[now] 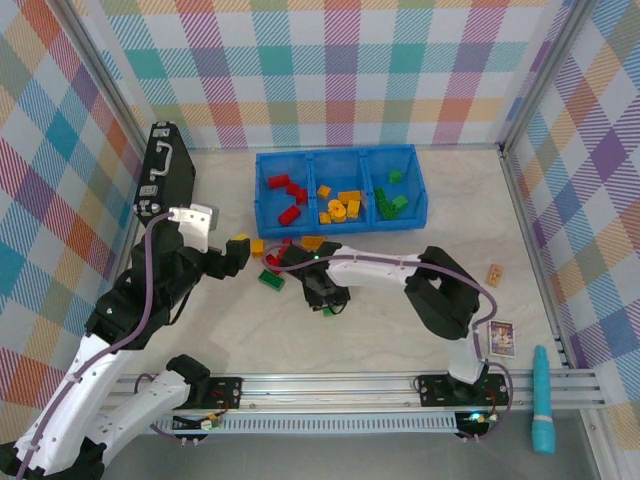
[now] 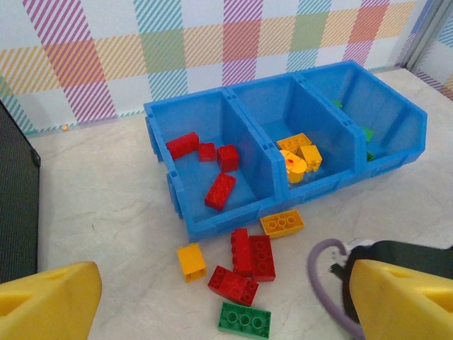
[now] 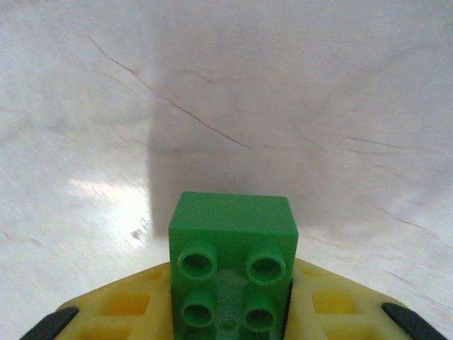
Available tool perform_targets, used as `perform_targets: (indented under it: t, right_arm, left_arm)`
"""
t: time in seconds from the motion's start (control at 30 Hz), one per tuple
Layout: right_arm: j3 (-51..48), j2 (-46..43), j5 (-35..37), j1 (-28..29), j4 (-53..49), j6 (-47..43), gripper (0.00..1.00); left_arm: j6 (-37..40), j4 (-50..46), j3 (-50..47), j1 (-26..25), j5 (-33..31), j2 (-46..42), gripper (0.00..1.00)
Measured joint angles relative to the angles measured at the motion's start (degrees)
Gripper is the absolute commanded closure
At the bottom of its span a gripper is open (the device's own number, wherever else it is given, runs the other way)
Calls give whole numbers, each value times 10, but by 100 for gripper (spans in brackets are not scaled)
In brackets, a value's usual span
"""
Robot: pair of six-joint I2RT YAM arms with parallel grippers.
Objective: Sort the legos into containers by color
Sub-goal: Pick up the lego from the center of the table, then place the lego in the container.
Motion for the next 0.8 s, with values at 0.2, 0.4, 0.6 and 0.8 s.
perform_targets:
  t: [0.2,0.4,0.6,0.8]
  right_arm:
    - [-27,-122,66,-36,-53,-101,68]
    - [-58,-193,103,-167,-35,-215,67]
    - [-54,-193,94,-291,39,-304,67]
    - [32,-113,67,-349,103,-353,67]
  left_arm:
    - [0,0,0,0,0,10,9]
    - [2,0,0,0,-3,31,9]
    - [5,0,0,0,-10,51,10]
    - [11,0,0,0,-19,59,10]
